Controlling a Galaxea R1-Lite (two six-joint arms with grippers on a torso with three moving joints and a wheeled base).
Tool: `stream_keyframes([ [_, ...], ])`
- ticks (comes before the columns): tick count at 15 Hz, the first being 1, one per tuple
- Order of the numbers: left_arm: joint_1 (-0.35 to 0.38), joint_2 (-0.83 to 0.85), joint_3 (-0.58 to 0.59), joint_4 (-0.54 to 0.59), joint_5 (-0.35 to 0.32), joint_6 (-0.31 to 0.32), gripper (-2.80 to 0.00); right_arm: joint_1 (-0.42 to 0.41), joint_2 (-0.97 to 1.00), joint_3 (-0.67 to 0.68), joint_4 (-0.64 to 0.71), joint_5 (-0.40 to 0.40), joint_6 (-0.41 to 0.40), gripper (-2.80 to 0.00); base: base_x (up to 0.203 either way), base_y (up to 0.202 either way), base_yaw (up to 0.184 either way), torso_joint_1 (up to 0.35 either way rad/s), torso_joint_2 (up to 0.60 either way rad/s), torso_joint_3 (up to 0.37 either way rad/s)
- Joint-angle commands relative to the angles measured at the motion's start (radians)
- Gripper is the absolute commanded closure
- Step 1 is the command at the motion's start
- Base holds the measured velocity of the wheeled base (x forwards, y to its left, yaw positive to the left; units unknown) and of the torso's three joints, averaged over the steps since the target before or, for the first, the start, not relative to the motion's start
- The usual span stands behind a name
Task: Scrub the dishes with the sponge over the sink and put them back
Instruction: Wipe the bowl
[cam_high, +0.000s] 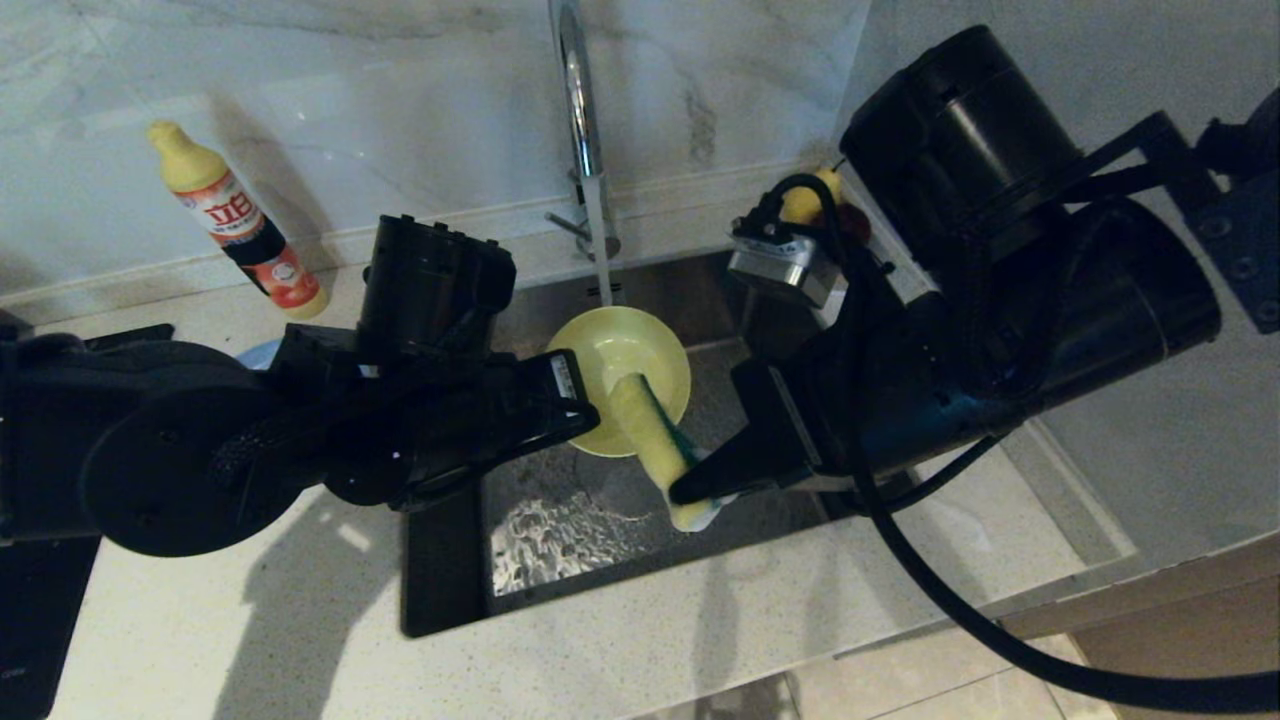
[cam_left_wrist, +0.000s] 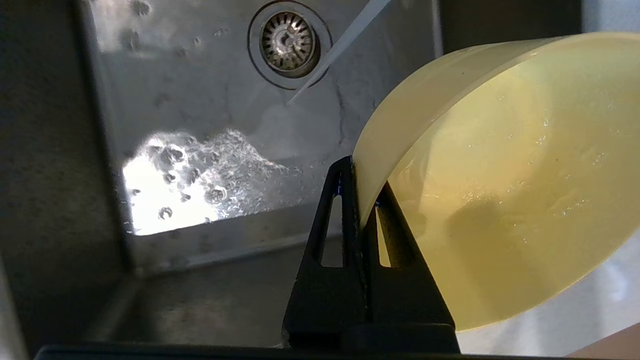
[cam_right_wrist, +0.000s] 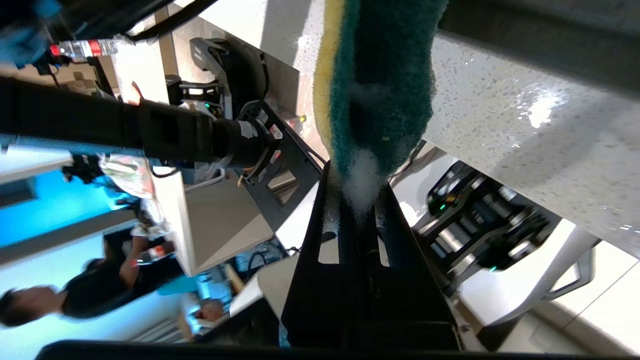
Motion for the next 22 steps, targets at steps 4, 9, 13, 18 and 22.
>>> stream_keyframes([
  [4,-0.017,0.003,-0.008,-0.001,0.004,-0.073,0.00,0.004,0.069,-0.008,0.004,0.006,0.037,0.00,0.000,0.000,0.000,0.000,0.00,0.000],
  [9,-0.017,-0.025,0.001,-0.001,0.001,-0.086,0.00,-0.004,0.084,-0.025,0.003,0.007,0.060,0.00,0.000,0.000,0.000,0.000,0.00,0.000],
  [13,-0.043,-0.046,0.019,-0.001,0.001,-0.081,0.00,-0.010,0.105,-0.040,0.003,0.009,0.064,0.00,0.000,0.000,0.000,0.000,0.00,0.000],
  [18,-0.092,-0.058,0.058,-0.007,0.007,-0.072,0.00,-0.012,0.121,-0.075,0.005,0.009,0.066,0.00,0.000,0.000,0.000,0.000,0.00,0.000],
  [22,-0.103,-0.083,0.073,-0.006,0.009,-0.071,0.00,-0.048,0.139,-0.093,0.005,0.009,0.067,0.00,0.000,0.000,0.000,0.000,0.00,0.000],
])
